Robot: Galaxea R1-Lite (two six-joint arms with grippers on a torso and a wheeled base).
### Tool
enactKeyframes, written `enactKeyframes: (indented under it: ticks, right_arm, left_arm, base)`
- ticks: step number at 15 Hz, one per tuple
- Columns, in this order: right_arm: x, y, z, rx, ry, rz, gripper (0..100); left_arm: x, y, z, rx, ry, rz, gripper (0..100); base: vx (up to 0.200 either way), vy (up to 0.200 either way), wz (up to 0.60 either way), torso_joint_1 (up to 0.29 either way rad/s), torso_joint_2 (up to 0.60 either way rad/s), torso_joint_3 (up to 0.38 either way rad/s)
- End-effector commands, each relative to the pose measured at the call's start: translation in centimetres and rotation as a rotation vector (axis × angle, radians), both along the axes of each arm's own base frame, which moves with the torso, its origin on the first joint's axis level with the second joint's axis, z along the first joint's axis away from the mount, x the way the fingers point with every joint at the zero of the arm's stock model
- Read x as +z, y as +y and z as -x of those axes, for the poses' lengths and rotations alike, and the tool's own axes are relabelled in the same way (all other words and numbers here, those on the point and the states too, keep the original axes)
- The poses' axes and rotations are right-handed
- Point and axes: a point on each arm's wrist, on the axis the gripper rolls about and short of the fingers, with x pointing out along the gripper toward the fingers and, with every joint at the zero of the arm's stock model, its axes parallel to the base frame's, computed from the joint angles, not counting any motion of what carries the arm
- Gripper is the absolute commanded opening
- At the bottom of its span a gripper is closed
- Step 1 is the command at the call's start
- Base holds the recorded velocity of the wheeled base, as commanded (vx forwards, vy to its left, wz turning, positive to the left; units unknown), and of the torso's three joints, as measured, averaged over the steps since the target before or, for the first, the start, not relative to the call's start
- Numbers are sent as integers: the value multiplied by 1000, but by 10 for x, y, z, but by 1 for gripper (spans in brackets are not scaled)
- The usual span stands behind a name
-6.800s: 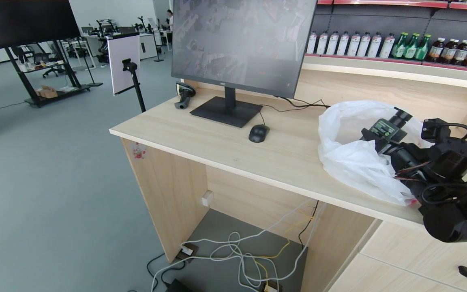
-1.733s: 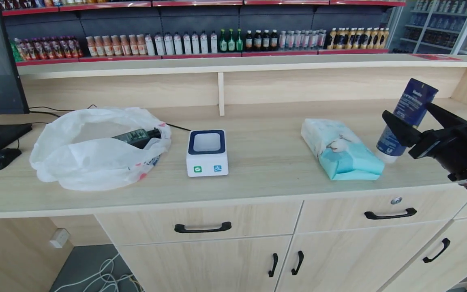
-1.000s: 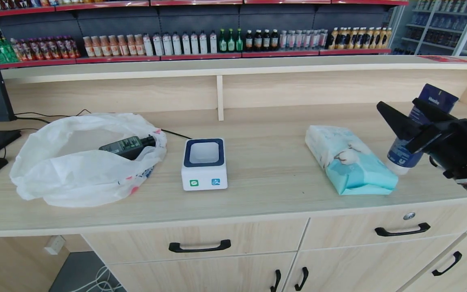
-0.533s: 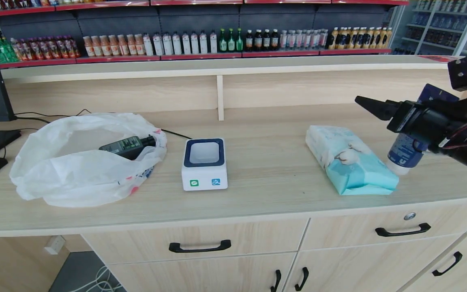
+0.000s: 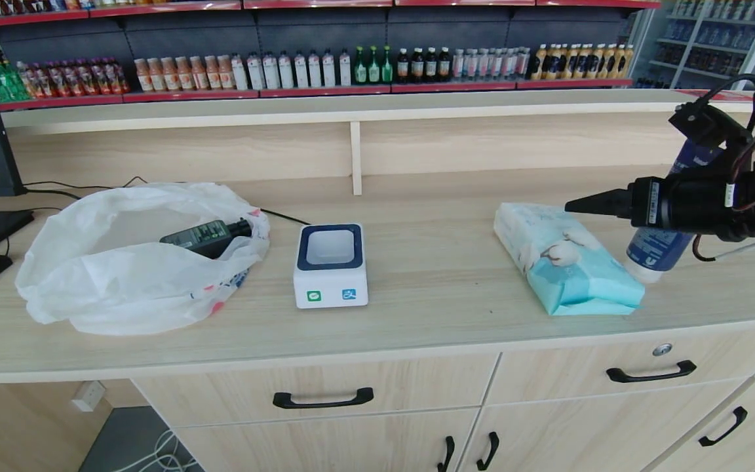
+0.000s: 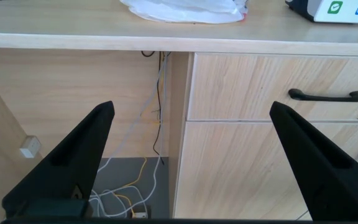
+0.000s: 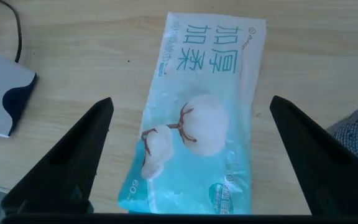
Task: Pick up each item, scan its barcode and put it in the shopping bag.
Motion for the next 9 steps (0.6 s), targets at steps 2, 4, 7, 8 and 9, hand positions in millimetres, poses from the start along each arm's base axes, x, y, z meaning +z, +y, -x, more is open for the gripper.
enactKeyframes:
  ticks: [2, 4, 7, 8, 9]
  right_arm:
    - [-2, 1, -14, 9, 26, 15, 100]
    - [-8, 2, -23, 21, 37, 40, 100]
    - [-19, 4, -29, 56, 49, 99, 100]
    - [-23, 5, -28, 64, 60, 105, 100]
    - [-27, 8, -28, 73, 74, 107, 100]
  left_arm:
    - [0, 0, 0, 0, 0, 1, 100]
    - [0, 0, 0, 0, -3, 1, 100]
    - [0, 0, 0, 0, -3, 1, 100]
    - [0, 0, 0, 0, -3, 0, 100]
    - [0, 0, 0, 0, -3, 0, 100]
  base:
    - [0, 0, 0, 0, 0, 0]
    - [0, 0, 0, 0, 0, 0]
    - [0, 0, 0, 0, 0, 0]
    - [0, 0, 0, 0, 0, 0]
    - [0, 0, 0, 0, 0, 0]
